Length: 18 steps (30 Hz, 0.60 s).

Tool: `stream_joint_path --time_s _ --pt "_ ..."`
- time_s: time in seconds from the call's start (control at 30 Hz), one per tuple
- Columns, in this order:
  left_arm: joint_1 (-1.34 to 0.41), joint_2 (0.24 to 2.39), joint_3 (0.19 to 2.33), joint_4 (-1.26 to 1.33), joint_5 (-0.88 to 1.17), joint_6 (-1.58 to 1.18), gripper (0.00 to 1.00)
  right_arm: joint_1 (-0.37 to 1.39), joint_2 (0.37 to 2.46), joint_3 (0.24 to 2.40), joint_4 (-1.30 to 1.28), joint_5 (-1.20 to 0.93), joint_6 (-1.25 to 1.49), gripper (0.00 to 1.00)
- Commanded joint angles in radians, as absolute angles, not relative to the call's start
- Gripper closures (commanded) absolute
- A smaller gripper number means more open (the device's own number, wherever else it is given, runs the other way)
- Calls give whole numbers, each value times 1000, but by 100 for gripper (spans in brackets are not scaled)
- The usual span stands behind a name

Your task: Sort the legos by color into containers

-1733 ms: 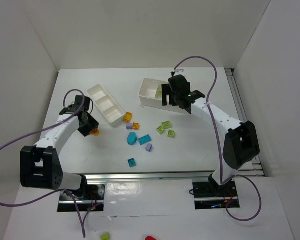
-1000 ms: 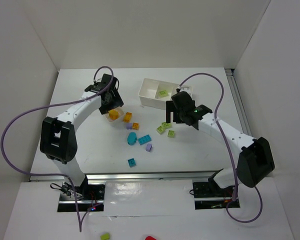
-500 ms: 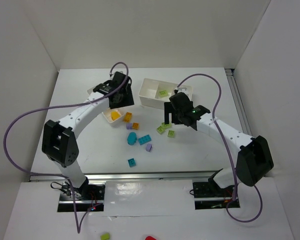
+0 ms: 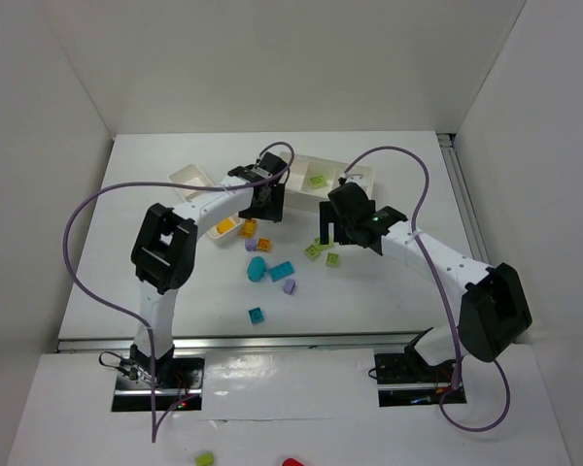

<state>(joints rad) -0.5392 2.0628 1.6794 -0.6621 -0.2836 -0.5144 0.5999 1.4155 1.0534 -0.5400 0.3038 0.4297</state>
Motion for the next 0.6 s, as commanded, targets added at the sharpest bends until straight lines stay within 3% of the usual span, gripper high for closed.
stream_joint_path --time_s 0.0,0.57 --pt "-493 2049 1692 -673 -290 -480 24 611 1382 1048 -546 330 443 9" --pt "-436 2131 1660 -672 -184 -453 27 611 1410 1057 -546 310 443 9"
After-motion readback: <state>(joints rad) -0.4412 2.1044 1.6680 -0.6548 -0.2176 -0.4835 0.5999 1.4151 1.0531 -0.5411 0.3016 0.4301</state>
